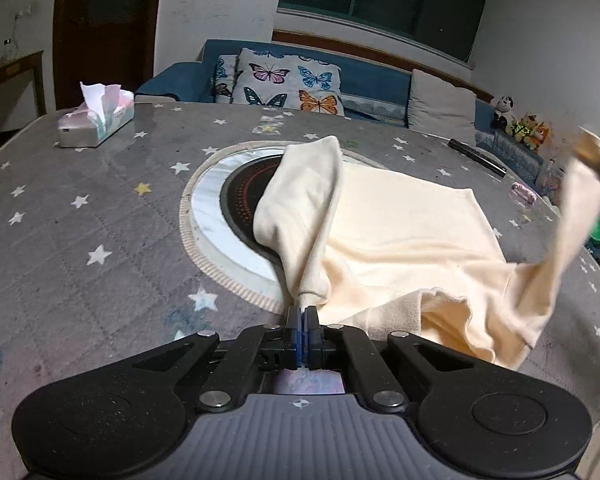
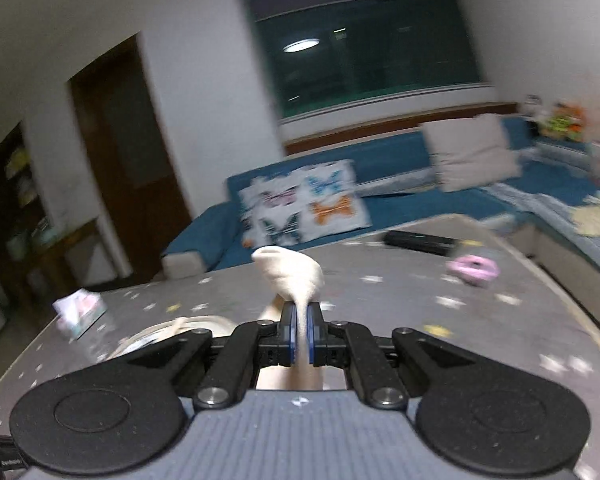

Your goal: Fold clothes

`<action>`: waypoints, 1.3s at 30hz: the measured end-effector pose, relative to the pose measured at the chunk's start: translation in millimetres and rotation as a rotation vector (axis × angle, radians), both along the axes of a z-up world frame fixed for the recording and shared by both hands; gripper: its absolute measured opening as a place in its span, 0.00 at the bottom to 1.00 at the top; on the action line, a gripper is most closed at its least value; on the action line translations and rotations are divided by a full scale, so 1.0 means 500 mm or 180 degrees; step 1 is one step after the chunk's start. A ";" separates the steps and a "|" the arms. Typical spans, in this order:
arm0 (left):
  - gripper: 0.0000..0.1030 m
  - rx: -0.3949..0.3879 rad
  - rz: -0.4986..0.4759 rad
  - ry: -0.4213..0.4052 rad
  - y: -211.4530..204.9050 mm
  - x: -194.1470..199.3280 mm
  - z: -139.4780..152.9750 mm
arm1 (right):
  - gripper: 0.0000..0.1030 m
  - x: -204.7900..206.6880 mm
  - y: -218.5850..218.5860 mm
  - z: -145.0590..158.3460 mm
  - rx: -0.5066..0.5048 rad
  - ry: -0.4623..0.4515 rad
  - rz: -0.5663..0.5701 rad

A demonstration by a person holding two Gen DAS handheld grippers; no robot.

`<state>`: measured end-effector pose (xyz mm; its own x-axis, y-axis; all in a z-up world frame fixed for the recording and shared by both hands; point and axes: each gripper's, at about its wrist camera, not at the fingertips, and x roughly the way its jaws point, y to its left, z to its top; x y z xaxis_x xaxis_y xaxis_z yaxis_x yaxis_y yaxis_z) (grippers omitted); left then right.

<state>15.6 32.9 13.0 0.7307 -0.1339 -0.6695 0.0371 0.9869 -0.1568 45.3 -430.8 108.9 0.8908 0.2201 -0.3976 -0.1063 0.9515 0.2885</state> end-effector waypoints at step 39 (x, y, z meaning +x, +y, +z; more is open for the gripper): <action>0.02 0.0587 -0.2377 -0.0020 -0.338 -0.039 -0.049 | 0.03 -0.087 -0.092 -0.147 -0.0943 0.0557 -0.0665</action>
<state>-4.0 -135.9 -11.2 0.4941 -0.4799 -0.7249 0.7043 0.7098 0.0102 1.6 -477.0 35.5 0.8174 -0.1056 -0.5663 0.1247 0.9922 -0.0050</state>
